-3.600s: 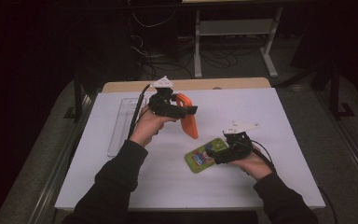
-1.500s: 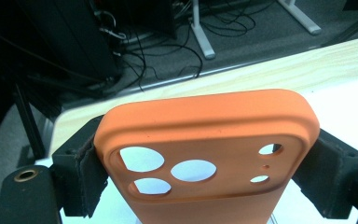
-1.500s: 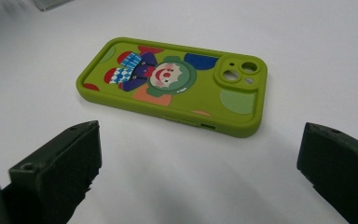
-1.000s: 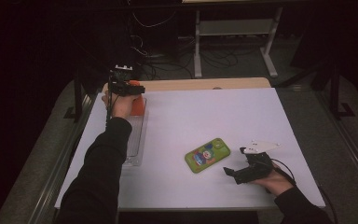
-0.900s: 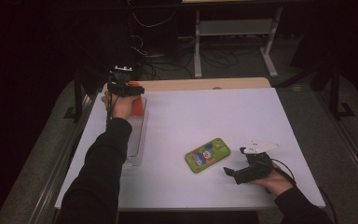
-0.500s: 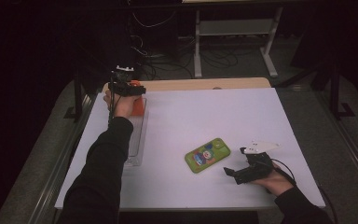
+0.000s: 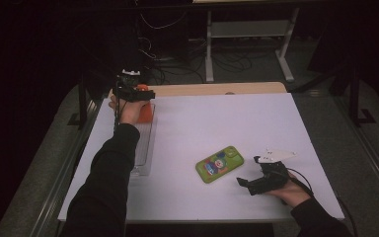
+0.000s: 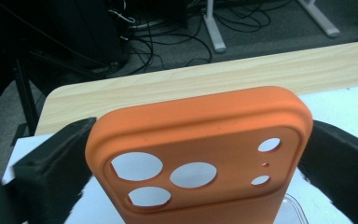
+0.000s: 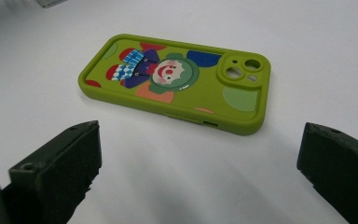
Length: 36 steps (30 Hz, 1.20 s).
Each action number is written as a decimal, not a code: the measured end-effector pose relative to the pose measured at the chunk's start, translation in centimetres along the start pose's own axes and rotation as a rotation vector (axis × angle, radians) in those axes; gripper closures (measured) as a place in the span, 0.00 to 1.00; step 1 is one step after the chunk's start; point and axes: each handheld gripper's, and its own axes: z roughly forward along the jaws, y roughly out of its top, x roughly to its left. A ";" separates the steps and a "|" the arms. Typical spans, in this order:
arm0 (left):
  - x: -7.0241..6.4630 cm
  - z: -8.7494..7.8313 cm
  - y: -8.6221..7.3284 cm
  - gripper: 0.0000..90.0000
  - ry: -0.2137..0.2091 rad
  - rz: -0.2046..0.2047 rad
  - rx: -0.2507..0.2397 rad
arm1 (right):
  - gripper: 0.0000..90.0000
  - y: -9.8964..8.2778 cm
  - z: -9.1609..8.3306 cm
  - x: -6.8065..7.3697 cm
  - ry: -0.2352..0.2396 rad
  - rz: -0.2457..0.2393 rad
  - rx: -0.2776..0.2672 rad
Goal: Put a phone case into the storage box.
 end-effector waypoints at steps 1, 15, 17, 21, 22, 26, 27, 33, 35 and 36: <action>0.1 -0.1 0.0 0.00 -0.008 -0.002 -0.001 | 0.00 0.0 0.0 0.0 0.001 -0.001 -0.001; 2.0 -3.1 0.6 0.00 -0.111 0.033 -0.032 | 0.00 0.0 0.1 0.1 -0.001 -0.006 0.003; 2.4 -3.8 0.6 0.00 -0.136 0.053 -0.027 | 0.00 0.0 0.1 0.2 -0.001 0.000 0.005; 2.8 -4.9 0.6 0.00 -0.172 0.073 -0.025 | 0.00 0.0 0.1 0.2 -0.002 -0.002 0.005; 2.9 -5.2 0.5 0.00 -0.182 0.082 -0.022 | 0.00 0.1 0.2 0.2 0.000 -0.003 0.003; 3.0 -6.5 0.3 0.00 -0.237 0.088 -0.024 | 0.00 0.1 0.2 0.3 0.000 -0.007 0.006; 2.8 -7.3 0.0 0.00 -0.278 0.096 -0.027 | 0.00 0.2 0.2 0.4 -0.001 0.000 0.006; 1.4 -9.2 -0.9 0.00 -0.368 0.162 -0.043 | 0.00 0.2 0.2 0.3 -0.003 0.001 -0.001; 0.1 -10.3 -1.8 0.00 -0.431 0.183 -0.050 | 0.00 0.3 0.2 0.3 -0.003 0.000 -0.001; 0.1 -10.3 -1.8 0.00 -0.431 0.183 -0.050 | 0.00 0.3 0.2 0.3 -0.003 0.000 -0.001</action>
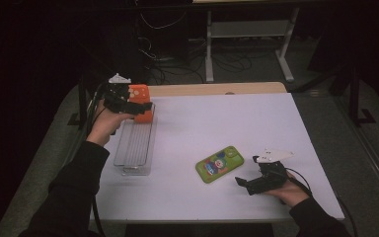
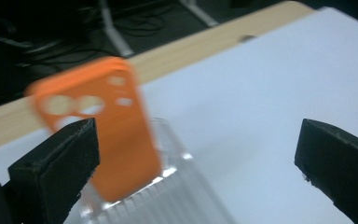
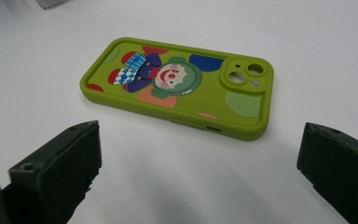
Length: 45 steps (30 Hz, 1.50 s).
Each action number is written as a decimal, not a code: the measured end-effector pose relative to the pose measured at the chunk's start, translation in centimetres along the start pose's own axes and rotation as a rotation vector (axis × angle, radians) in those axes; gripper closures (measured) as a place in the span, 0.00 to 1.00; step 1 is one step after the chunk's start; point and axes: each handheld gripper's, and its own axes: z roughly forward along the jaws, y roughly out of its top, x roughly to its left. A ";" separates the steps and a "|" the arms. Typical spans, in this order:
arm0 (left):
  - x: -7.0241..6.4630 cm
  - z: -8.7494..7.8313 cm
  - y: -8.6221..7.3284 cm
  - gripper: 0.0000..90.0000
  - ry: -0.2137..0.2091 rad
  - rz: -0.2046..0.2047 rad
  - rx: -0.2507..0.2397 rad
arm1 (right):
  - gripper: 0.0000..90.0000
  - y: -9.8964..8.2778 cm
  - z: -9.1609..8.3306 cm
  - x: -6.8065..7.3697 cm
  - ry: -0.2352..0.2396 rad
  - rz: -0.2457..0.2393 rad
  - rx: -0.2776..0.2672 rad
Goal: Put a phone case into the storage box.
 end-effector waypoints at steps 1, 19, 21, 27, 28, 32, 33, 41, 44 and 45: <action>-1.4 -0.3 -0.4 0.00 -0.035 0.030 0.001 | 0.00 0.1 0.0 0.0 -0.002 -0.002 0.001; -10.6 0.3 -3.6 0.00 -0.287 0.181 0.017 | 0.00 0.4 0.3 0.2 0.010 -0.029 -0.008; -11.4 0.6 -4.1 0.00 -0.309 0.206 0.031 | 0.00 0.5 0.3 0.3 0.008 -0.025 -0.005; -13.2 1.3 -5.3 0.00 -0.358 0.222 0.037 | 0.00 0.2 0.3 0.5 0.014 -0.038 0.007; -13.4 1.4 -5.6 0.00 -0.363 0.227 0.041 | 0.00 0.2 0.3 0.5 0.014 -0.038 0.007; -14.4 1.8 -6.9 0.00 -0.385 0.236 0.051 | 0.00 0.2 0.2 0.6 0.019 -0.041 0.003; -14.9 1.9 -7.6 0.00 -0.389 0.246 0.057 | 0.00 0.2 0.2 0.6 0.019 -0.043 0.004; -15.8 2.3 -9.5 0.00 -0.403 0.248 0.073 | 0.00 0.3 0.1 0.5 0.016 -0.036 0.003; -16.0 2.5 -10.1 0.01 -0.405 0.238 0.087 | 0.00 0.3 0.2 0.5 0.013 -0.036 0.005; -16.0 2.6 -10.2 0.01 -0.409 0.243 0.086 | 0.00 0.3 0.2 0.5 0.013 -0.035 0.006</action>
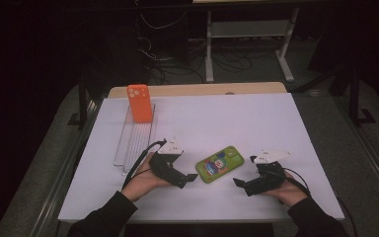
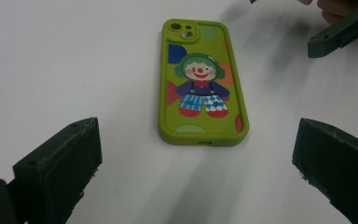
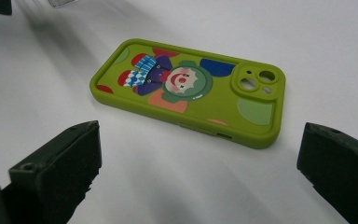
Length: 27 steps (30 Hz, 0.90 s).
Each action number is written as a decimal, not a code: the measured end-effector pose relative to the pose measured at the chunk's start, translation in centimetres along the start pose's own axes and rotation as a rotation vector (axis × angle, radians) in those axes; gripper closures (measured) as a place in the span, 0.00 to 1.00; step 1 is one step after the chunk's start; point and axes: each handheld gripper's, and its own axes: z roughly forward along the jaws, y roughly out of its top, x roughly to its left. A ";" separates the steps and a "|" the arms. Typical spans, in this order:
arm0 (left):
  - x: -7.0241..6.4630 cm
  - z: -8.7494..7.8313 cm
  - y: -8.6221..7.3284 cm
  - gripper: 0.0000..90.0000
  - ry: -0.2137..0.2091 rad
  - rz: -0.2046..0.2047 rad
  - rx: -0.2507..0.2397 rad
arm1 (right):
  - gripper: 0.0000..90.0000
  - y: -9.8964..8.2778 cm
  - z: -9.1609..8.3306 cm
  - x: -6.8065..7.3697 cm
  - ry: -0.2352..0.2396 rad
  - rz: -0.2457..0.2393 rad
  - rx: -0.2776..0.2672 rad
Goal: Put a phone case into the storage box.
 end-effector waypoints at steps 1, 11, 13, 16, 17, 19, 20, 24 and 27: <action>0.0 0.1 0.0 0.01 0.002 0.006 0.004 | 0.00 0.0 0.0 0.0 0.000 -0.001 0.002; 1.0 0.6 0.2 0.19 0.026 -0.040 -0.018 | 0.00 0.0 0.0 -0.2 -0.005 0.001 -0.001; 1.3 0.9 0.4 0.28 0.025 -0.048 -0.020 | 0.00 0.0 -0.1 -0.2 -0.007 0.002 -0.001; 1.6 1.5 0.8 0.49 0.032 -0.054 -0.007 | 0.00 0.1 -0.3 -0.3 -0.016 0.001 0.000; 1.7 1.8 0.9 0.49 0.031 -0.057 -0.008 | 0.00 0.1 -0.3 -0.3 -0.016 0.001 0.000; 1.9 2.1 1.2 0.61 0.048 -0.052 0.013 | 0.00 0.1 -0.3 -0.4 -0.019 0.003 -0.001; 2.1 2.4 1.3 0.66 0.060 -0.046 0.019 | 0.00 0.1 -0.3 -0.5 -0.021 0.005 -0.003; 3.0 3.4 1.5 0.87 0.067 -0.061 0.054 | 0.00 0.1 -0.4 -0.5 -0.022 0.006 0.002; 3.4 4.1 1.4 0.97 0.060 -0.078 0.076 | 0.00 0.1 -0.4 -0.6 -0.023 0.005 0.002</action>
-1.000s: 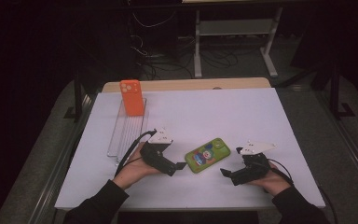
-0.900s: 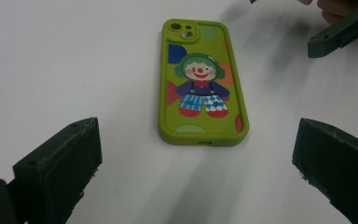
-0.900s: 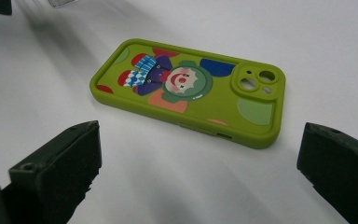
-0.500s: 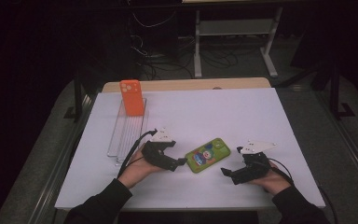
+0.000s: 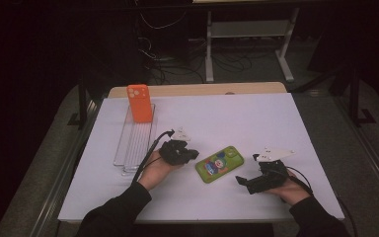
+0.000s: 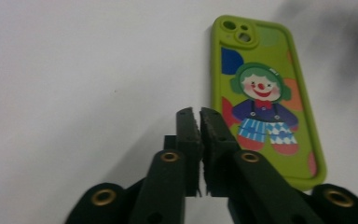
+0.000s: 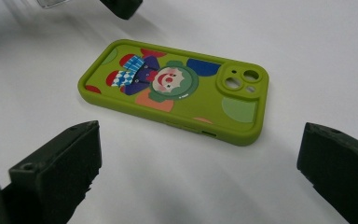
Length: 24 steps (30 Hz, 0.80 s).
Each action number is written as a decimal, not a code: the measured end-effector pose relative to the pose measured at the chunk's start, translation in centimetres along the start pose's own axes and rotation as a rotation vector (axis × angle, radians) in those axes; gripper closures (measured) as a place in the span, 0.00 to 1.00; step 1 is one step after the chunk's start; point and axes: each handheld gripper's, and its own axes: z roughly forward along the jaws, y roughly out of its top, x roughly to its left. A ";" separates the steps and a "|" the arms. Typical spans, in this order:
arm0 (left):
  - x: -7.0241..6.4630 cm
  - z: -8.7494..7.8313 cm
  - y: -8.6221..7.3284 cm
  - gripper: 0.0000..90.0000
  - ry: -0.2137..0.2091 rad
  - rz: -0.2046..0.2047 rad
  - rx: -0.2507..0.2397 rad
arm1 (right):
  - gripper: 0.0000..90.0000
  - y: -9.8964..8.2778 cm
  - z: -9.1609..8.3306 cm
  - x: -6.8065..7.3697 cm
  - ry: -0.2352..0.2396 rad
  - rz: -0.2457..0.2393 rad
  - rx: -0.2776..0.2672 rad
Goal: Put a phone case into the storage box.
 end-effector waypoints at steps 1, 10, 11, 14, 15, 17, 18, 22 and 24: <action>0.1 0.2 -0.1 0.99 -0.003 -0.004 0.006 | 0.00 0.0 0.0 -0.1 -0.001 -0.002 -0.003; -0.1 1.4 -0.3 0.99 -0.028 -0.026 0.010 | 0.00 0.2 -0.3 -0.5 -0.003 0.012 -0.014; -0.1 1.4 -0.3 0.99 -0.031 -0.017 0.025 | 0.00 0.2 -0.4 -0.6 -0.003 0.011 -0.013; -0.4 1.7 -0.4 0.99 -0.044 -0.029 0.025 | 0.00 0.4 -0.5 -0.7 -0.005 0.010 -0.023; -0.5 1.7 -0.4 0.99 -0.047 -0.032 0.027 | 0.00 0.4 -0.6 -0.7 -0.006 0.009 -0.025; -0.6 1.7 -0.4 0.99 -0.071 -0.023 0.045 | 0.00 0.5 -0.7 -0.7 -0.006 0.017 -0.025; -0.7 1.7 -0.4 0.99 -0.074 -0.021 0.048 | 0.00 0.5 -0.7 -0.7 -0.006 0.017 -0.024; -1.5 2.0 -0.3 0.99 -0.112 -0.014 0.055 | 0.00 0.5 -0.7 -0.7 -0.008 0.013 -0.031; -2.1 2.3 -0.2 0.99 -0.132 -0.016 0.051 | 0.00 0.6 -0.7 -0.7 -0.007 0.017 -0.031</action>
